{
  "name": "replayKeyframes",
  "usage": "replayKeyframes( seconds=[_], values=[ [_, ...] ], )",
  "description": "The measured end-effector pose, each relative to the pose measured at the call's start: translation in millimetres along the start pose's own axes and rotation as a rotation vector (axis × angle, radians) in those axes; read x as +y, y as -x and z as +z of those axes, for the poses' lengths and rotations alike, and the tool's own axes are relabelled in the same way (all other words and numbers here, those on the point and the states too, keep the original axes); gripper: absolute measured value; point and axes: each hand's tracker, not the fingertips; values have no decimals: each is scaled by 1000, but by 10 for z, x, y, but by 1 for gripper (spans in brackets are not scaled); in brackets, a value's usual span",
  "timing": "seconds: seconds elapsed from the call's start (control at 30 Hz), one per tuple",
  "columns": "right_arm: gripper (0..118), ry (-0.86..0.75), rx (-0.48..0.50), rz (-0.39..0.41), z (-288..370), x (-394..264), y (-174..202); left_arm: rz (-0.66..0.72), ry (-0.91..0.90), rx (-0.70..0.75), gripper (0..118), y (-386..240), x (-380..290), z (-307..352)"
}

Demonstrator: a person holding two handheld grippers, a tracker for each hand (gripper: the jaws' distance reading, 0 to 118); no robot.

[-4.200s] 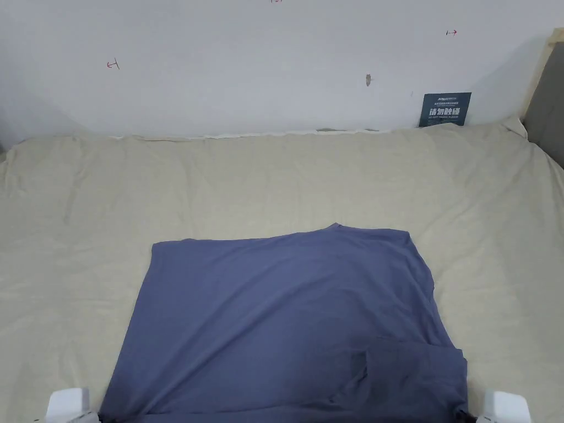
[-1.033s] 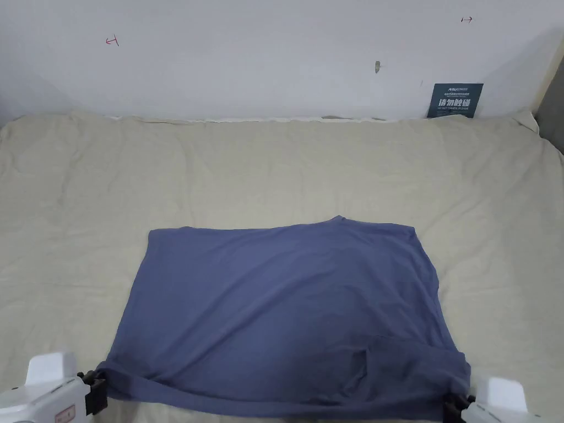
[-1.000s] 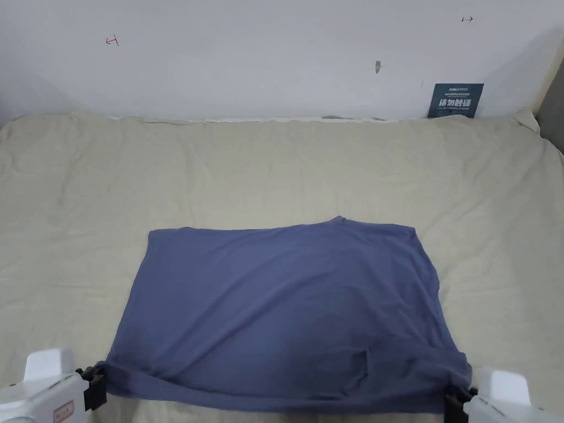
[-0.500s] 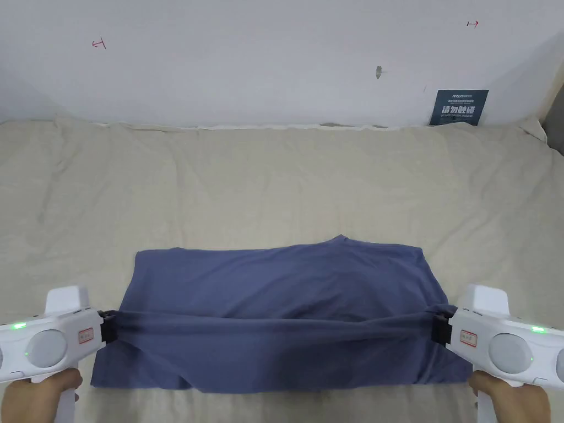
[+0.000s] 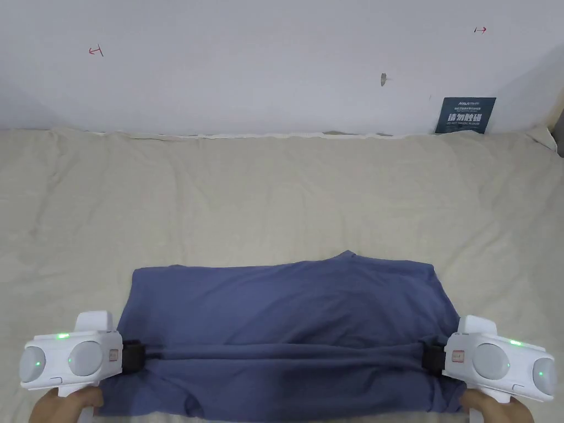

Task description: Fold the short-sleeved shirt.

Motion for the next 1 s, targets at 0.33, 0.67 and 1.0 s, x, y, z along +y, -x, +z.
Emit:
replayKeyframes(
  seconds=[0.33, 0.67, 1.0],
  values=[
    [101, -469, 89, 68, 1641, -111, 7, 2, -475, -47, 115, -371, 1, 1411],
    [75, -782, 78, 177, 2677, -721, 204, -10, -717, -102, 55, -1040, -333, 2148],
    [1, -802, 50, 202, 2648, -897, 223, -12, -713, -134, 0, -1204, -485, 2107]
  ],
)
